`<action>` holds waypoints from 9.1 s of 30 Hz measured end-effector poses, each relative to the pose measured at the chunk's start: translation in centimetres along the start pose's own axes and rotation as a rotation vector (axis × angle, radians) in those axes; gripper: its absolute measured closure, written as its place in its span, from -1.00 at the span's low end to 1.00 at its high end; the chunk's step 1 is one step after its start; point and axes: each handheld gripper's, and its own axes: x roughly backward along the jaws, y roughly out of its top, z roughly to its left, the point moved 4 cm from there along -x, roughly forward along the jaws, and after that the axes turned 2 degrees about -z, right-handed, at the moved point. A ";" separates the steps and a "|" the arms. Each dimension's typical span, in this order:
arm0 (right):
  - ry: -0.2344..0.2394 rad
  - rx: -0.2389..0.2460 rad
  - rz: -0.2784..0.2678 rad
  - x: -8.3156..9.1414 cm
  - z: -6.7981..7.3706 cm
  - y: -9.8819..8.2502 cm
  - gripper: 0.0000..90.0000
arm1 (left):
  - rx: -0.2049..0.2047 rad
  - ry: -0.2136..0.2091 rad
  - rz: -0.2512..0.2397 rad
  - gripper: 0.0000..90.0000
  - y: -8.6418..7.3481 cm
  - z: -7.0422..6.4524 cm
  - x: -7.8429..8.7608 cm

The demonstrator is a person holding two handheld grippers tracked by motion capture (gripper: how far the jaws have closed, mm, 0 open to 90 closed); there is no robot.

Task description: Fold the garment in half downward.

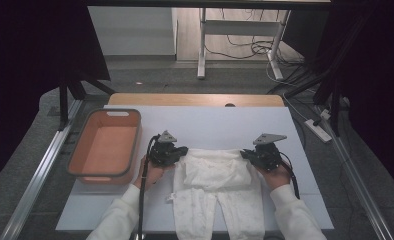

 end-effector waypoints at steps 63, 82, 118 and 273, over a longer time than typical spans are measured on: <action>-0.102 -0.091 -0.108 -1.0 -4.0 5.4 0.09 | 0.024 0.062 -0.065 -0.09 4.9 3.1 -0.4; -0.034 -0.114 -0.083 -0.5 -1.6 3.4 -0.02 | 0.024 0.063 0.046 -0.16 2.9 1.9 -1.3; -0.047 -0.128 0.090 -4.1 -2.0 0.8 -0.05 | 0.003 0.029 0.153 0.18 0.9 1.1 -4.6; 0.029 -0.040 -0.075 6.9 6.0 -3.2 0.05 | -0.046 -0.060 0.050 0.03 -4.0 -5.8 3.8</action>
